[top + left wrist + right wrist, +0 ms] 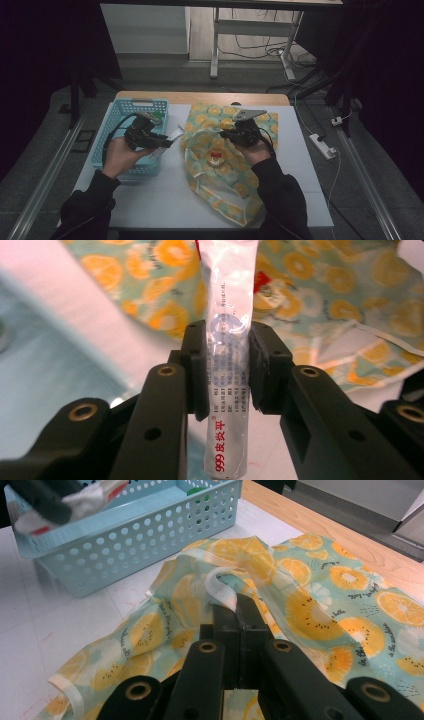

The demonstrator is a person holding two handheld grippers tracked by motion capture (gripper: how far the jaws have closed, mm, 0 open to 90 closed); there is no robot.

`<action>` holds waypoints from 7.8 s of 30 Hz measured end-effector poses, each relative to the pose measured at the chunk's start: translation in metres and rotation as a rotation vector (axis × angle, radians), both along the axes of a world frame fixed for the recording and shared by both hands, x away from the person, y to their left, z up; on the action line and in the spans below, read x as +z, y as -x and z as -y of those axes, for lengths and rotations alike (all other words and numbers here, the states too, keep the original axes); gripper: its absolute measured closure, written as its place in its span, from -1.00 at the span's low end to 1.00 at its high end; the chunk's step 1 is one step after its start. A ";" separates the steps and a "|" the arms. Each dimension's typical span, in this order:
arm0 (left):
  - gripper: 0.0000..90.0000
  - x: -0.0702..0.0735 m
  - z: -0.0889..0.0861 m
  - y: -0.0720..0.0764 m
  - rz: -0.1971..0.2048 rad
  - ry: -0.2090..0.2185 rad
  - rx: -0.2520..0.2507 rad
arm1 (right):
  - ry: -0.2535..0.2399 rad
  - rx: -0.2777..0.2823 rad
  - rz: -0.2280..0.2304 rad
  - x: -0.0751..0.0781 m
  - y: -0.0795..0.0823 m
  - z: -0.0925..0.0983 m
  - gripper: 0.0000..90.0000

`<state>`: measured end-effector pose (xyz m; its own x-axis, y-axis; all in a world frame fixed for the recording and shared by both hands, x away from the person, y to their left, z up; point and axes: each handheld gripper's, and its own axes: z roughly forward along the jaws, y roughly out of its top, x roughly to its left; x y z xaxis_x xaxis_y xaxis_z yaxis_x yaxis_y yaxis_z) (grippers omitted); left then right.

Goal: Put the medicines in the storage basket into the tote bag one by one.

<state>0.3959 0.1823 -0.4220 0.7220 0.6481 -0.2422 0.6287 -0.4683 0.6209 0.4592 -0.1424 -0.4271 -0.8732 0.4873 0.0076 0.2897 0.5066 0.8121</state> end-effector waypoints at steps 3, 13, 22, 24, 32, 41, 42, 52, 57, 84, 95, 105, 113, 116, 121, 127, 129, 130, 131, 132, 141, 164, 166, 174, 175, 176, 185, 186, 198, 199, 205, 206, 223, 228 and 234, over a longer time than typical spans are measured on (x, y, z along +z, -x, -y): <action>0.58 -0.002 0.013 0.001 -0.005 0.000 -0.037 | -0.003 0.001 0.002 0.001 0.000 0.000 1.00; 0.58 -0.011 0.056 -0.008 -0.026 -0.021 -0.114 | -0.008 0.004 0.005 0.002 0.002 0.000 1.00; 0.58 -0.023 0.089 -0.024 -0.045 -0.046 -0.139 | -0.016 0.009 0.009 0.005 0.003 0.000 1.00; 0.58 -0.025 0.095 -0.027 -0.048 -0.046 -0.144 | -0.017 0.010 0.009 0.005 0.003 0.000 1.00; 0.58 -0.031 0.111 -0.042 -0.049 -0.048 -0.131 | -0.020 0.016 0.013 0.006 0.005 -0.001 1.00; 0.58 -0.037 0.125 -0.054 -0.020 -0.057 -0.122 | -0.021 0.019 0.011 0.006 0.005 -0.002 1.00; 0.58 -0.038 0.126 -0.055 -0.016 -0.053 -0.123 | -0.021 0.020 0.010 0.006 0.005 -0.002 1.00; 0.58 -0.045 0.134 -0.066 0.028 -0.041 -0.093 | -0.017 0.022 0.010 0.005 0.005 -0.003 1.00; 0.57 -0.051 0.137 -0.071 0.042 -0.054 -0.082 | -0.013 0.020 0.008 0.004 0.005 -0.003 1.00; 0.08 -0.057 0.125 -0.075 0.092 -0.025 -0.049 | -0.009 0.001 0.001 0.002 0.002 0.000 1.00; -0.34 -0.043 0.101 -0.066 0.090 0.035 -0.054 | -0.004 0.003 0.005 0.002 0.002 0.000 1.00; -0.60 -0.031 0.075 -0.061 0.083 0.047 -0.026 | -0.001 0.002 0.007 0.002 0.002 0.001 1.00; -0.82 -0.026 0.031 -0.059 0.099 0.071 0.059 | -0.006 0.001 0.006 0.002 0.002 0.001 1.00; -0.86 -0.024 0.014 -0.057 0.105 0.079 0.085 | -0.005 0.001 0.006 0.002 0.002 0.001 1.00; -0.91 -0.022 -0.006 -0.057 0.102 0.082 0.108 | -0.001 0.002 0.004 0.001 0.002 0.000 1.00; -0.92 -0.021 -0.022 -0.058 0.100 0.085 0.135 | -0.003 0.001 0.002 0.001 0.002 0.000 1.00; -0.93 -0.020 -0.026 -0.058 0.102 0.081 0.138 | -0.003 0.001 0.002 0.001 0.002 0.000 1.00; -0.94 -0.020 -0.029 -0.059 0.105 0.080 0.141 | -0.003 0.001 0.002 0.001 0.002 0.000 1.00; -0.95 -0.019 -0.031 -0.059 0.107 0.079 0.145 | -0.002 0.001 0.002 0.001 0.002 0.000 1.00; -0.95 -0.019 -0.033 -0.060 0.109 0.079 0.149 | -0.002 0.001 0.002 0.001 0.002 0.000 1.00; -1.00 -0.024 -0.055 -0.068 0.116 0.093 0.205 | -0.002 0.000 0.002 0.001 0.002 0.001 1.00; -1.00 -0.053 -0.076 -0.119 0.058 -0.068 0.293 | -0.010 0.000 0.003 0.002 0.001 0.003 1.00; -1.00 -0.056 -0.075 -0.123 0.045 -0.081 0.297 | -0.011 -0.001 0.004 0.002 0.001 0.003 1.00; -0.95 -0.061 -0.073 -0.135 0.011 -0.130 0.325 | -0.010 -0.001 0.001 0.003 0.002 0.004 1.00; -0.93 -0.061 -0.073 -0.136 0.010 -0.135 0.329 | -0.010 -0.001 0.001 0.003 0.002 0.004 1.00; -0.91 -0.062 -0.073 -0.137 0.008 -0.137 0.335 | -0.009 -0.001 0.001 0.003 0.002 0.004 1.00; -0.47 -0.072 -0.067 -0.145 -0.003 -0.183 0.372 | -0.008 0.001 0.004 0.003 0.002 0.004 1.00; -0.40 -0.072 -0.067 -0.145 -0.003 -0.183 0.372 | -0.009 0.001 0.004 0.003 0.002 0.004 1.00; 0.13 -0.074 -0.063 -0.147 -0.028 -0.199 0.384 | -0.008 0.001 0.006 0.003 0.002 0.004 1.00; 0.14 -0.073 -0.063 -0.147 -0.032 -0.200 0.389 | -0.007 0.001 0.006 0.003 0.002 0.004 1.00; 0.14 -0.068 -0.064 -0.143 -0.025 -0.195 0.395 | -0.009 -0.002 0.007 0.003 0.002 0.005 1.00; 0.14 -0.066 -0.065 -0.143 -0.022 -0.193 0.398 | -0.013 -0.002 0.006 0.003 0.002 0.005 1.00; 0.14 -0.035 -0.072 -0.115 0.030 -0.138 0.355 | -0.019 -0.003 0.009 0.004 0.002 0.004 1.00; 0.14 -0.026 -0.072 -0.102 0.051 -0.115 0.322 | -0.022 -0.005 0.011 0.004 0.003 0.004 1.00; 0.14 -0.019 -0.074 -0.093 0.060 -0.090 0.305 | -0.020 -0.003 0.011 0.003 0.003 0.004 1.00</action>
